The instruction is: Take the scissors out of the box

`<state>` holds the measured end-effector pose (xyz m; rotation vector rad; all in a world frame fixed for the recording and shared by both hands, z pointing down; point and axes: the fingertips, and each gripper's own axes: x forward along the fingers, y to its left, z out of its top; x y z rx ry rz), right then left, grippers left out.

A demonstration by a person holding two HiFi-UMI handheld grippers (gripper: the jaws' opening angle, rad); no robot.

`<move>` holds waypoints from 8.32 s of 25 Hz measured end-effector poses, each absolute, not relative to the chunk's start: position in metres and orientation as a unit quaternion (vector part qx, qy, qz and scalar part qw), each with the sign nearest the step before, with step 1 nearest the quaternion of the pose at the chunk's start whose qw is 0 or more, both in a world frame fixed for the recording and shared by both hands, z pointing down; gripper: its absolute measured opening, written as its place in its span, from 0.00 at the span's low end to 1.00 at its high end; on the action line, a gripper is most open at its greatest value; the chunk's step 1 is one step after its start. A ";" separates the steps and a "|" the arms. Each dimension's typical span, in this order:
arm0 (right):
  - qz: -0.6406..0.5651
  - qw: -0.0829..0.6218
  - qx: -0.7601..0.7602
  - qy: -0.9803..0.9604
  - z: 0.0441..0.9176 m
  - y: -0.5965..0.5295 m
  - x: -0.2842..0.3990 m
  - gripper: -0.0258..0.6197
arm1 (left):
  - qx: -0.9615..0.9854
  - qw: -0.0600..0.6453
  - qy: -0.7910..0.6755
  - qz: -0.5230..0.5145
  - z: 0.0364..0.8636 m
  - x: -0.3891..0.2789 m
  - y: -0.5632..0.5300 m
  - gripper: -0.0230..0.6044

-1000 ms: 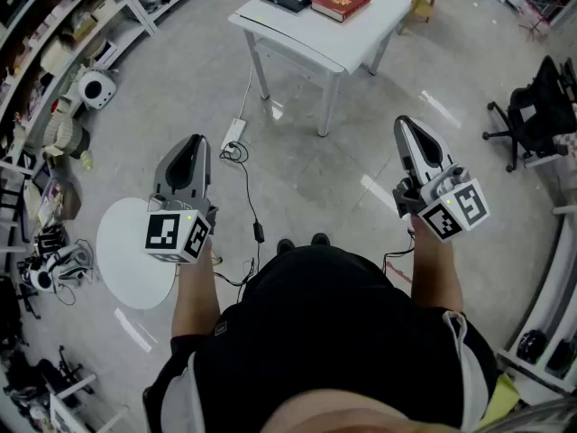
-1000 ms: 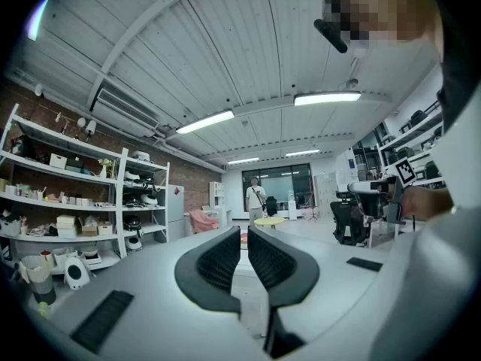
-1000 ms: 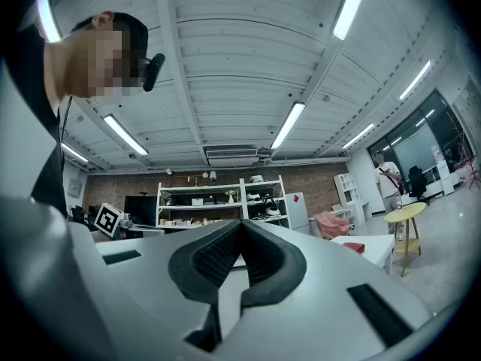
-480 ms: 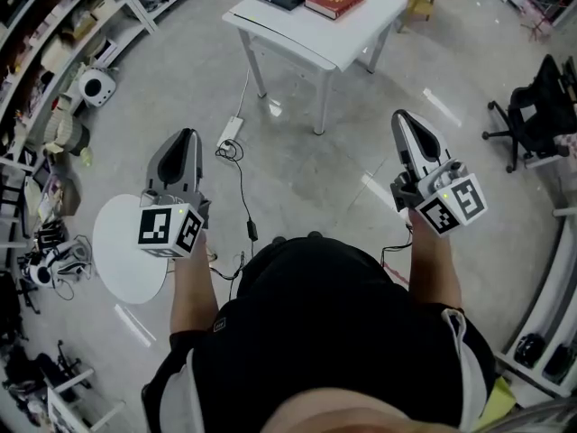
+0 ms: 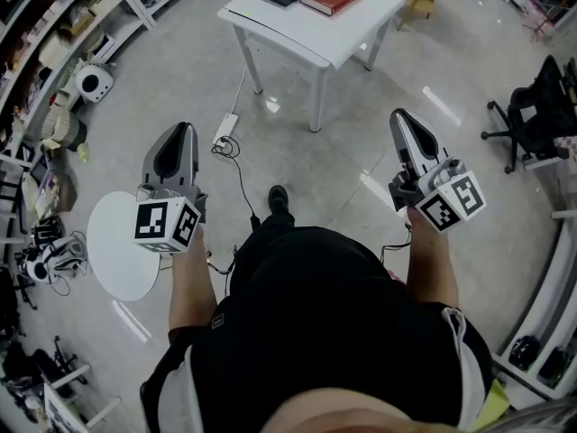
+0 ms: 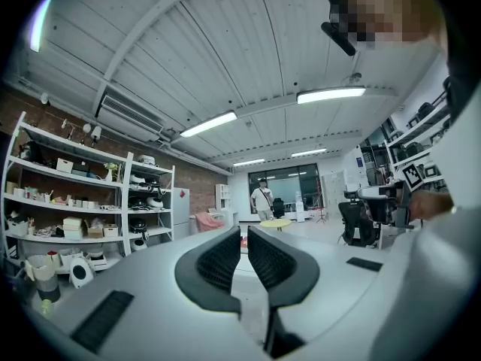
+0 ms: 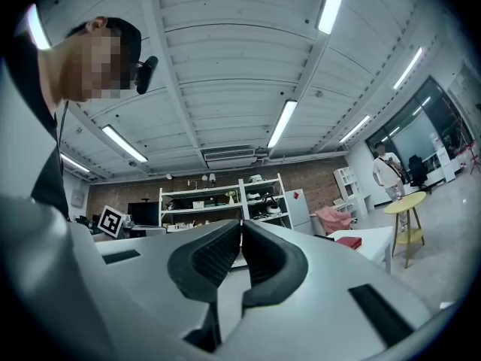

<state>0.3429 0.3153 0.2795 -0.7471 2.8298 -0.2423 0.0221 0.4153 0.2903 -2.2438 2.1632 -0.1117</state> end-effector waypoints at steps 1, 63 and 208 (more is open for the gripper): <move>-0.083 0.102 -0.254 0.958 0.280 0.311 0.341 0.09 | -0.720 0.011 0.693 -0.035 0.291 0.021 0.410 0.11; -0.151 0.085 -0.273 0.946 0.331 -0.235 0.077 0.09 | -0.799 -0.016 0.588 -0.126 0.359 -0.191 -0.186 0.08; -0.111 0.112 -0.339 0.927 0.278 -0.214 0.172 0.09 | -0.901 -0.005 0.405 -0.156 0.315 -0.099 -0.181 0.18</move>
